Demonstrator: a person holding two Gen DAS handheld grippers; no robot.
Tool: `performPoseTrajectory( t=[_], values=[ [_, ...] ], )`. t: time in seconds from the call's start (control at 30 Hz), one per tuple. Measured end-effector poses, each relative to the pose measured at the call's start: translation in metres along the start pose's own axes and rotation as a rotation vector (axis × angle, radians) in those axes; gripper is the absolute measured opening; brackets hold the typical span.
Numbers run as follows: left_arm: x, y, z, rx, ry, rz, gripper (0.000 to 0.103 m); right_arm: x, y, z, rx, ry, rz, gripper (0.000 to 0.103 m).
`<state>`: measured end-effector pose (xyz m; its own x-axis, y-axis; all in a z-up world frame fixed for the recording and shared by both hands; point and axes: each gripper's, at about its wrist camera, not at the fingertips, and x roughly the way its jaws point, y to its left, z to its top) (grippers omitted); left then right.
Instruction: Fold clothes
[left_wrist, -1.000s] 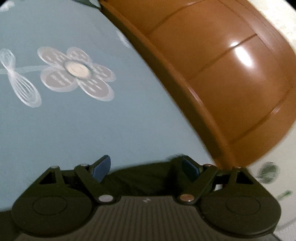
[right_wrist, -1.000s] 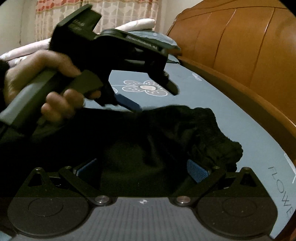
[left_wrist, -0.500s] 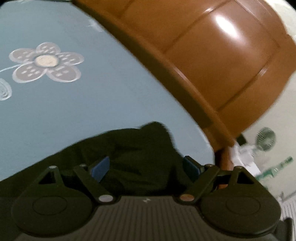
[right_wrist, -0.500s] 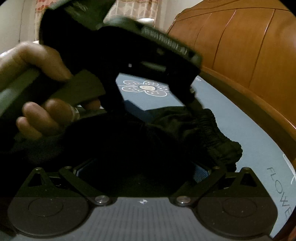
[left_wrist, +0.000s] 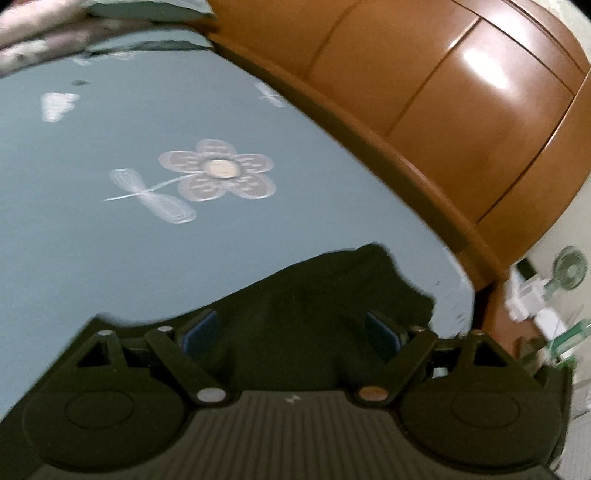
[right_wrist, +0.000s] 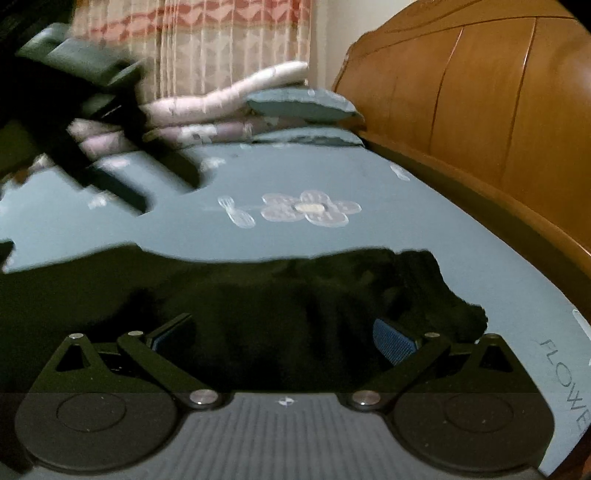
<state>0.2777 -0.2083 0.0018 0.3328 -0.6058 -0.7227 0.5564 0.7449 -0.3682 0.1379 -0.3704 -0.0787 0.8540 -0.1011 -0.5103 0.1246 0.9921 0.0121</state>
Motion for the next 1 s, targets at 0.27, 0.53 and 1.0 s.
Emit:
performPoseTrajectory(
  t=[0.27,0.53,1.0],
  values=[
    [-0.053,0.048,-0.09,-0.106,-0.039,0.088,0.092,-0.007,0.017,0.001,0.076,0.018,0.102,0.103],
    [-0.053,0.065,-0.178,-0.054,-0.041,0.236,0.092,0.004,0.04,-0.028,0.117,0.118,0.122,0.103],
    [-0.047,0.042,-0.223,0.058,-0.116,0.366,0.102,0.008,0.07,-0.05,-0.045,0.072,-0.009,0.103]
  ],
)
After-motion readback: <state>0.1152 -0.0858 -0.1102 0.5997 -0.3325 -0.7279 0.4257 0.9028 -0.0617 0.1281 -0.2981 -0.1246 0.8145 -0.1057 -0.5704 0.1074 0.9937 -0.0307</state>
